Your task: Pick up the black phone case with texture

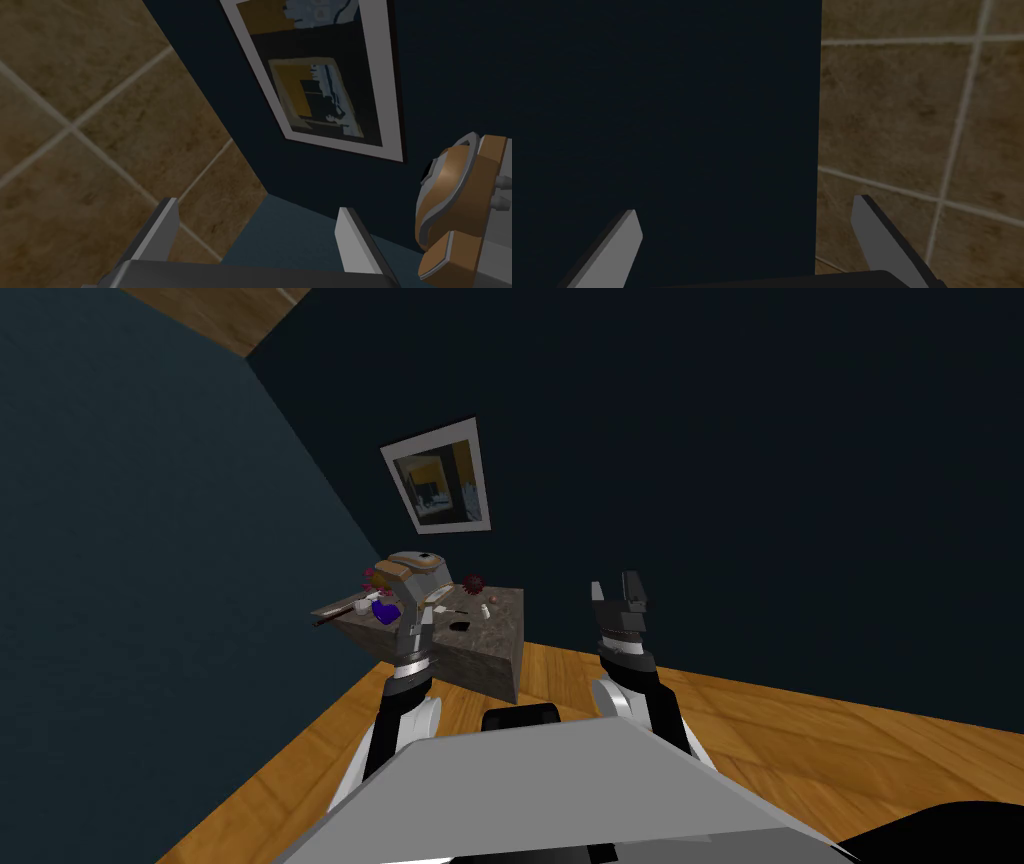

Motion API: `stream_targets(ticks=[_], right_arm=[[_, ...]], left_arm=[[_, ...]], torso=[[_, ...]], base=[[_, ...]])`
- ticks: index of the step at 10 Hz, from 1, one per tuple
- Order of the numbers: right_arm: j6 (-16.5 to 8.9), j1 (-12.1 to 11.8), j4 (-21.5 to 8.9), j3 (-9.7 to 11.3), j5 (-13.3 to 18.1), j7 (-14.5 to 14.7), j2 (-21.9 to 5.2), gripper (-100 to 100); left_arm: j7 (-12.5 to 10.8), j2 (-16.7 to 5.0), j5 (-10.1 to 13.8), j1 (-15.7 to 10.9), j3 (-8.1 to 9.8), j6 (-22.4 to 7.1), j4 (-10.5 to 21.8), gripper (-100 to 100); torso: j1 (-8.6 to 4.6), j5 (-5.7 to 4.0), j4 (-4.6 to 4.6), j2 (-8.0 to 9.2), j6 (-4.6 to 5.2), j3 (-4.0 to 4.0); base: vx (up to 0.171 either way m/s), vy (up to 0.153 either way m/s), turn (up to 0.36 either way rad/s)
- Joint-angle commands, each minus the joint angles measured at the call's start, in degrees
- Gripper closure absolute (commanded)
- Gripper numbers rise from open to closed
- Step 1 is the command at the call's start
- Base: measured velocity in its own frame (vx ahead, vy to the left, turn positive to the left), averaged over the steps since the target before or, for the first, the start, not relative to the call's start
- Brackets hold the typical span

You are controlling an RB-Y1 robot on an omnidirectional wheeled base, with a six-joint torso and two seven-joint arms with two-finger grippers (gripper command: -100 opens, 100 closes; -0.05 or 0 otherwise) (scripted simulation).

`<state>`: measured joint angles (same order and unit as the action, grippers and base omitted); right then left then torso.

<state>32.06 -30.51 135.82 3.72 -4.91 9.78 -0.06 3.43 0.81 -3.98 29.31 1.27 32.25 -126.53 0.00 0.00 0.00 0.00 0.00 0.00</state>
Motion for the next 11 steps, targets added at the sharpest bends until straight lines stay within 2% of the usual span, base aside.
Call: stream_targets(ticks=[1,4,7,8,9,10,11], right_arm=[[0.0,0.0,0.0,0.0,0.0,0.0,0.0,0],[0.0,0.0,0.0,-0.01,0.0,0.0,-0.01,0],[0.0,0.0,0.0,-0.02,0.0,0.0,-0.02,0],[0.0,0.0,0.0,-0.02,0.0,0.0,-0.02,0],[0.0,0.0,0.0,-0.01,0.0,0.0,-0.01,0],[0.0,0.0,0.0,-0.01,0.0,0.0,-0.01,0],[0.0,0.0,0.0,-0.01,0.0,0.0,-0.01,0]], left_arm=[[0.04,-2.04,0.0,-0.84,0.57,-0.78,0.5,-100],[0.13,-6.16,0.04,-4.12,2.67,-4.18,2.51,-100],[0.12,-9.4,0.21,-9.05,5.79,-9.54,5.82,-100],[0.12,-9.4,0.21,-9.3,5.79,-10.28,5.82,-100],[0.08,-10.29,0.31,-11.28,6.96,-11.96,7.16,-100],[0.08,-10.29,0.31,-11.36,6.96,-12.88,7.16,-100],[0.02,-11.1,0.43,-13.58,8.17,-14.95,8.6,-100]], torso=[[0.0,0.0,0.0,0.0,0.0,0.0],[0.46,0.1,0.0,0.03,-0.01,0.02],[0.7,0.16,0.0,-0.01,-0.01,0.0],[0.82,0.19,0.0,0.03,-0.02,0.01],[0.61,0.16,0.01,0.05,0.0,0.03],[0.58,0.13,0.0,-0.02,-0.01,-0.01],[0.38,0.11,-0.01,-0.03,0.01,-0.02]], base=[[-0.004,0.037,0.063],[-0.01,0.113,0.096],[-0.007,0.177,0.121],[-0.011,0.143,0.046],[0.013,0.138,0.081],[0.017,0.086,0.029],[-0.001,0.093,0.082]])
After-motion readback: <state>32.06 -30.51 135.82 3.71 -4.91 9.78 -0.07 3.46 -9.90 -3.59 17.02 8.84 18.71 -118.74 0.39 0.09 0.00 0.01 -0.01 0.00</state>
